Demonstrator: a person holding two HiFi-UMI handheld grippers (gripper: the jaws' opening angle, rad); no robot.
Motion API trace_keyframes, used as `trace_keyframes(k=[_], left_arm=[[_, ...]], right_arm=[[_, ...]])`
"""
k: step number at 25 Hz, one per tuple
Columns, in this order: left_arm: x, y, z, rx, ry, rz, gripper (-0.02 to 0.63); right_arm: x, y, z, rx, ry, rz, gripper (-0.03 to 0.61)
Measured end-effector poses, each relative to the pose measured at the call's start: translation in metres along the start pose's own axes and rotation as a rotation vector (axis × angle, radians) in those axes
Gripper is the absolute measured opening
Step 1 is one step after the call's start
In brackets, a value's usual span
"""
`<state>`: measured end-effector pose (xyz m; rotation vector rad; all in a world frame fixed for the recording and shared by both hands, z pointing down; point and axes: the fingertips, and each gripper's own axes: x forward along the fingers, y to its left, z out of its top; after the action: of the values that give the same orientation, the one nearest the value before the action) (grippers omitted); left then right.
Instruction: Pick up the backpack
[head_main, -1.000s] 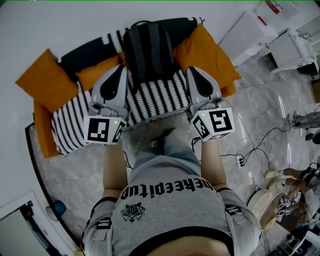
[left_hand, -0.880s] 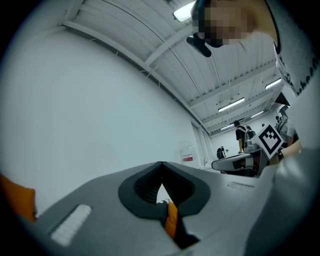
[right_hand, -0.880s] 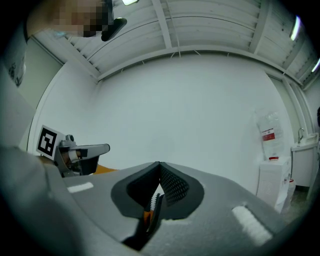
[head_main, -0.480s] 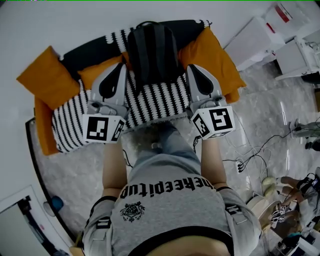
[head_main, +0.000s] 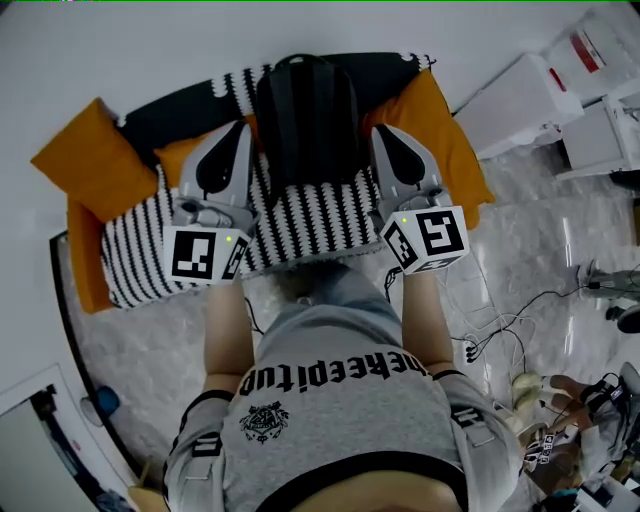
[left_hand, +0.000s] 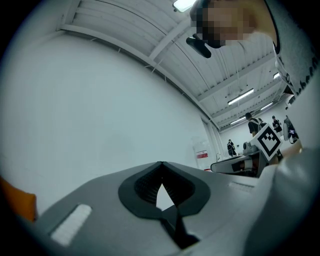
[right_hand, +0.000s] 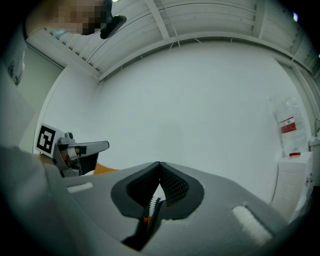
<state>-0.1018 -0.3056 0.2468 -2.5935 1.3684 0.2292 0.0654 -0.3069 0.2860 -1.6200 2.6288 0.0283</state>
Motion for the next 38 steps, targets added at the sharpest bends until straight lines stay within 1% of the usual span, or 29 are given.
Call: trace_keyframes(k=[5, 8, 11, 17, 25, 29, 34, 35, 38], left_arm=[[0.023, 0.009, -0.010, 0.005, 0.018, 0.036, 0.015], [0.035, 0.014, -0.018, 0.010, 0.031, 0.056, 0.015], [0.045, 0.019, -0.029, 0.011, 0.047, 0.074, 0.015], [0.062, 0.027, -0.050, -0.001, 0.093, 0.104, 0.015], [0.077, 0.034, -0.084, -0.028, 0.159, 0.127, 0.015], [0.080, 0.038, -0.097, -0.044, 0.183, 0.140, 0.015], [0.085, 0.042, -0.108, -0.048, 0.208, 0.148, 0.017], [0.085, 0.044, -0.109, -0.048, 0.210, 0.149, 0.016], [0.087, 0.047, -0.114, -0.047, 0.222, 0.157, 0.015]], right_arm=[[0.030, -0.021, -0.012, 0.004, 0.047, 0.035, 0.003], [0.047, -0.033, -0.025, 0.015, 0.084, 0.053, 0.003], [0.064, -0.045, -0.045, 0.035, 0.128, 0.071, 0.003], [0.088, -0.063, -0.085, 0.107, 0.219, 0.100, 0.003], [0.104, -0.082, -0.147, 0.192, 0.352, 0.115, 0.003], [0.111, -0.084, -0.172, 0.232, 0.393, 0.143, 0.003], [0.127, -0.092, -0.201, 0.243, 0.452, 0.164, 0.012], [0.131, -0.094, -0.208, 0.242, 0.467, 0.167, 0.029], [0.141, -0.099, -0.228, 0.244, 0.511, 0.175, 0.043]])
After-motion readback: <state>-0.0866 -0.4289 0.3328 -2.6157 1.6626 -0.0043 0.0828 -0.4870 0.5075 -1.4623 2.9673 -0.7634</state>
